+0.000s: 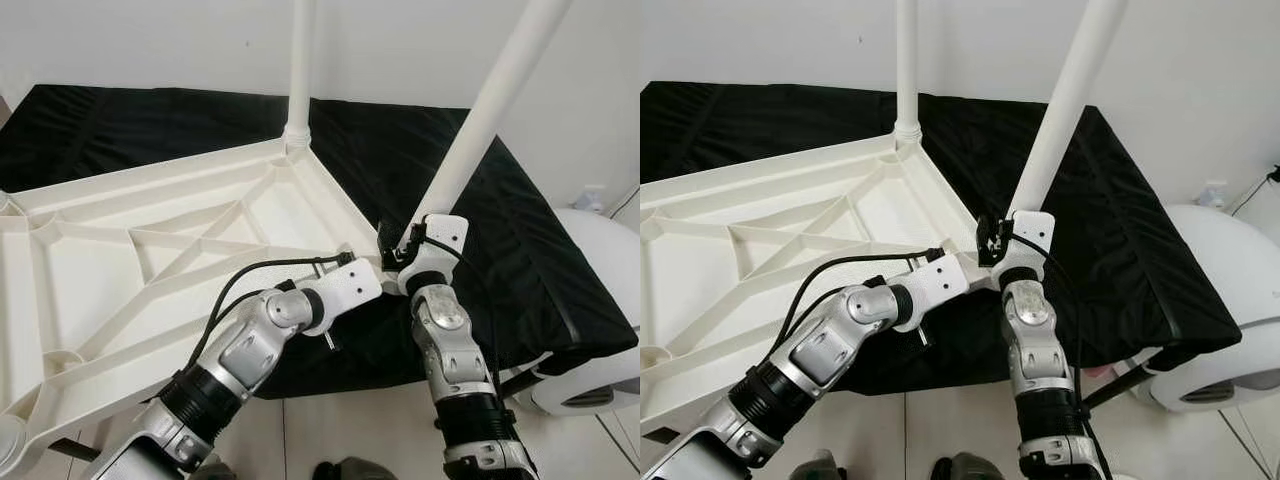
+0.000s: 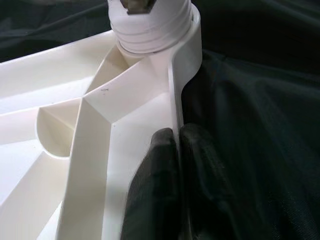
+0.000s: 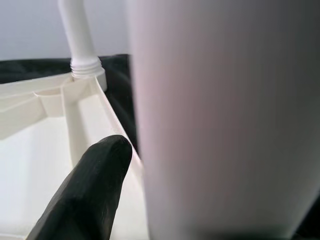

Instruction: Building children table

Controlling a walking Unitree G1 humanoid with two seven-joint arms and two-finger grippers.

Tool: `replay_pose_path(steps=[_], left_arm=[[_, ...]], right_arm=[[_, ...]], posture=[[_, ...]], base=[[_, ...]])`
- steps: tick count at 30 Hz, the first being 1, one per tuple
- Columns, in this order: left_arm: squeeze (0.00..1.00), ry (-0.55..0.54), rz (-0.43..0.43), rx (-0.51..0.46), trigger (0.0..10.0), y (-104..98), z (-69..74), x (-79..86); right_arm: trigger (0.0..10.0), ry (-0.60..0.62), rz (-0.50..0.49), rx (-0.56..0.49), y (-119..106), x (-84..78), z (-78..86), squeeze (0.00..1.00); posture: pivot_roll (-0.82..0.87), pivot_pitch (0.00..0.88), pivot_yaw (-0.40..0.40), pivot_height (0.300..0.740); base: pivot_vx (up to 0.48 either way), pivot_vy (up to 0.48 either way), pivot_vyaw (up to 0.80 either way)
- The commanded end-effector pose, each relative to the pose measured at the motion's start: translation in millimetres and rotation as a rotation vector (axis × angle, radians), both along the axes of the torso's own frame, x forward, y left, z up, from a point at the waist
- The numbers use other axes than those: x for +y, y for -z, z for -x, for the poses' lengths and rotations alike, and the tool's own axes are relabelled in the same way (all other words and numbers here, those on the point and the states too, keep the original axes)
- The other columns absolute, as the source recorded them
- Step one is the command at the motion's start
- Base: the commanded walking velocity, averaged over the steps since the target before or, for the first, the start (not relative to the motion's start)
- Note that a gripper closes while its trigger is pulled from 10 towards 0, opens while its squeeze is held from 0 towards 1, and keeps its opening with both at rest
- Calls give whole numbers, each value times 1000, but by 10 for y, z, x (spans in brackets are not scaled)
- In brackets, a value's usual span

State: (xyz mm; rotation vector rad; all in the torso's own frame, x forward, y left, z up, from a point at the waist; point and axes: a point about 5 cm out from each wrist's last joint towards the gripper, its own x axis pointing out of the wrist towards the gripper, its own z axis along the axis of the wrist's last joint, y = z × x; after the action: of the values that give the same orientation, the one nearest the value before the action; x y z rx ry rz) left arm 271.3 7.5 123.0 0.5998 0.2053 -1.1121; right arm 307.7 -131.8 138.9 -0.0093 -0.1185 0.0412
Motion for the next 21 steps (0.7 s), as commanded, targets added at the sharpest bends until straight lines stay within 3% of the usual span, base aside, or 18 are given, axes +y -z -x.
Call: replay_pose_path(steps=[1,11,12,13,14,18,19,21], left_arm=[[969,99,9,40,10000,35,105,-111],[1000,114,12,51,10000,15,108,-107],[1000,115,7,45,10000,11,105,-102],[1000,115,7,45,10000,11,105,-102],[0,122,6,38,10000,-8,103,-83],[0,131,15,29,10000,-64,93,-35],[0,120,24,15,10000,-140,49,39],[0,120,24,15,10000,-140,49,39]], right_arm=[[10000,-10,-2,-13,-6,-13,25,0],[10000,2,-18,-10,9,-25,27,0],[10000,4,-27,-9,11,-30,30,1000],[10000,4,-27,-9,11,-30,30,1000],[10000,6,-37,-12,9,-36,35,1000],[10000,14,-35,-13,5,-44,35,1000],[10000,8,-46,-7,9,-46,30,0],[10000,8,-46,-7,9,-46,30,0]], posture=[[19,0,-96,740],[20,0,-92,740],[21,0,-92,740],[21,0,-92,740],[21,0,-89,740],[21,0,-87,740],[20,0,-85,740],[20,0,-85,740]], base=[[0,0,0],[0,0,0],[0,0,0],[0,0,0],[0,0,0],[0,0,0],[0,0,0],[0,0,0]])
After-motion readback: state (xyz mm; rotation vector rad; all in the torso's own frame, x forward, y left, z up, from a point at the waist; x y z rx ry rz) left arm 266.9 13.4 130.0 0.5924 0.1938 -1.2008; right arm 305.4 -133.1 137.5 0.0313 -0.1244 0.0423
